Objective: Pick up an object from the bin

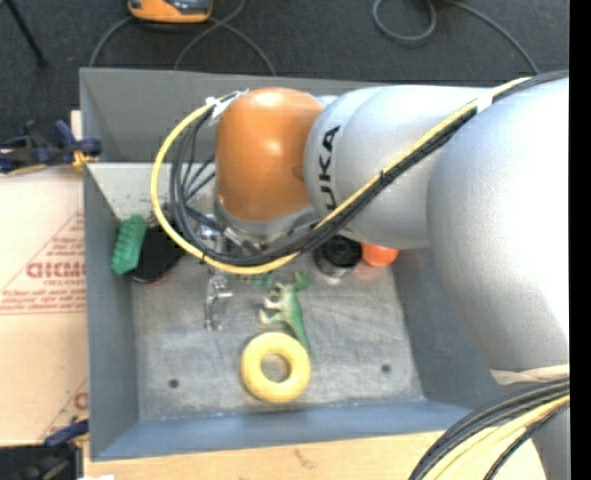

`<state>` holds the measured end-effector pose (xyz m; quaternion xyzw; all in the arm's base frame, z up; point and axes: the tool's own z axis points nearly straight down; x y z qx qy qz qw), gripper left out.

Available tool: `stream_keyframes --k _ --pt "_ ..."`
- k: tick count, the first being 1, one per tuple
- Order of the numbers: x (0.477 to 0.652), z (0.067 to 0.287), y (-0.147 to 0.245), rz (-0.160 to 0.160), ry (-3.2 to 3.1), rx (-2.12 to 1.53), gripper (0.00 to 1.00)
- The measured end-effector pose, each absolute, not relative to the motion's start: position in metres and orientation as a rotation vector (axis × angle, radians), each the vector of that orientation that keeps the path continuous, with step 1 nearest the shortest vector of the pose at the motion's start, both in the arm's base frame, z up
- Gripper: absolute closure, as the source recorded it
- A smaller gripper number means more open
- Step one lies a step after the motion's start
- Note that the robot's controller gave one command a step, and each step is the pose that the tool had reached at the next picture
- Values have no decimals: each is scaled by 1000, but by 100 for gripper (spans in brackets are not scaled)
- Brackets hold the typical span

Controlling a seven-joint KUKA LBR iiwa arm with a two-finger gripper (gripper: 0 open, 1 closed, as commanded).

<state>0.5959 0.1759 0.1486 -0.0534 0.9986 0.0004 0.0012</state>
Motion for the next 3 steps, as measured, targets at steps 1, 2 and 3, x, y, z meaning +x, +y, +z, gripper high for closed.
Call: stream_keyframes --k 1,2,3 --pt "591 150 184 -5 3141 -46 0" --pt "623 145 210 5 3135 -18 0" --pt "631 124 211 5 3132 44 0"
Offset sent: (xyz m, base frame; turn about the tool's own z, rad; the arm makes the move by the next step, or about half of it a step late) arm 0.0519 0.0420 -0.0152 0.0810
